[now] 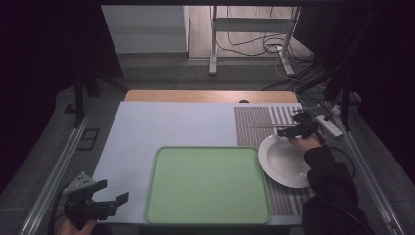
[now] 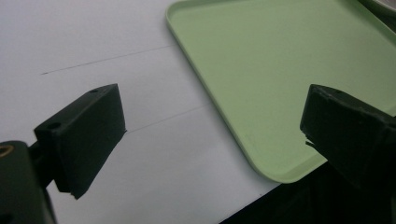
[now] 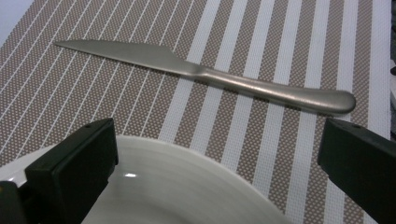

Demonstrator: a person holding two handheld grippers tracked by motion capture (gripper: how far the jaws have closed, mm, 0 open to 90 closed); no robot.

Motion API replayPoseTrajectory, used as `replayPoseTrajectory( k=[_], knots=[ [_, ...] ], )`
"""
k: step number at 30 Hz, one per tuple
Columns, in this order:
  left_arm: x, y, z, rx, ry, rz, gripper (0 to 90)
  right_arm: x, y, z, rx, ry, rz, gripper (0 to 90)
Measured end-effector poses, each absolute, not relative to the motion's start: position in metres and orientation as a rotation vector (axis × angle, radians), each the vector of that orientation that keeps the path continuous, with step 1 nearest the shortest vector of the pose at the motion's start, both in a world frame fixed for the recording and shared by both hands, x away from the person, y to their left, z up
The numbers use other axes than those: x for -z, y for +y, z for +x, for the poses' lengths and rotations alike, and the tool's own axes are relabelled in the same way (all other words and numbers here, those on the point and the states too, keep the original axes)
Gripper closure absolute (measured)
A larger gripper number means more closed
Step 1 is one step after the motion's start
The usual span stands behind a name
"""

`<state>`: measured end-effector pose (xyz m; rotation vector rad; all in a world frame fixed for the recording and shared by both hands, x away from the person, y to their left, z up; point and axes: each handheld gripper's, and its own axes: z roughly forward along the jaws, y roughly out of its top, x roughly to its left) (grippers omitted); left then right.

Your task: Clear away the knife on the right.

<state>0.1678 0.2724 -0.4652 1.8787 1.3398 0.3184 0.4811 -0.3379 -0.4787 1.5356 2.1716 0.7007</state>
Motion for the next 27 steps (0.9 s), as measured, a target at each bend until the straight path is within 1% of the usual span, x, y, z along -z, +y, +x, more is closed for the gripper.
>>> replayPoseTrajectory(
  k=[1, 2, 4, 7, 8, 9, 10, 11, 12, 13, 15, 17, 18, 27],
  knots=[
    [0.465, 0.272, 0.168, -0.319, 1.34, 1.879, 6.2, 0.478, -0.338, 0.482, -0.699, 2.169, 1.536, 0.0],
    [0.465, 0.272, 0.168, -0.319, 1.34, 1.879, 6.2, 0.477, -0.338, 0.483, -0.696, 2.168, 1.529, 2.2],
    [0.465, 0.272, 0.168, -0.319, 1.339, 1.88, 6.2, 0.475, -0.339, 0.486, -0.707, 2.167, 1.522, 8.3],
    [0.465, 0.272, 0.168, -0.319, 1.339, 1.88, 6.2, 0.473, -0.341, 0.49, -0.7, 2.168, 1.506, 24.2],
    [0.465, 0.272, 0.168, -0.319, 1.339, 1.88, 6.2, 0.473, -0.341, 0.49, -0.7, 2.168, 1.506, 24.2],
    [0.465, 0.272, 0.168, -0.317, 1.34, 1.879, 6.2, 0.472, -0.343, 0.493, -0.706, 2.172, 1.505, 37.6],
    [0.465, 0.272, 0.168, -0.317, 1.339, 1.879, 6.2, 0.472, -0.344, 0.495, -0.713, 2.18, 1.506, 42.5],
    [0.465, 0.272, 0.168, -0.317, 1.339, 1.879, 6.2, 0.472, -0.344, 0.495, -0.713, 2.18, 1.506, 42.5],
    [0.465, 0.272, 0.168, -0.316, 1.34, 1.878, 6.2, 0.472, -0.346, 0.5, -0.723, 2.197, 1.522, 56.6],
    [0.465, 0.273, 0.168, -0.316, 1.339, 1.878, 6.2, 0.473, -0.347, 0.502, -0.727, 2.216, 1.525, 62.1],
    [0.465, 0.273, 0.168, -0.317, 1.339, 1.878, 6.2, 0.475, -0.348, 0.507, -0.73, 2.242, 1.527, 76.7],
    [0.465, 0.273, 0.168, -0.316, 1.339, 1.877, 6.2, 0.476, -0.349, 0.512, -0.727, 2.25, 1.518, 88.2],
    [0.465, 0.273, 0.168, -0.316, 1.339, 1.877, 6.2, 0.476, -0.35, 0.514, -0.718, 2.249, 1.512, 90.0],
    [0.465, 0.273, 0.168, -0.316, 1.339, 1.877, 6.2, 0.489, -0.351, 0.537, -0.673, 2.203, 1.541, 90.0]
  ],
)
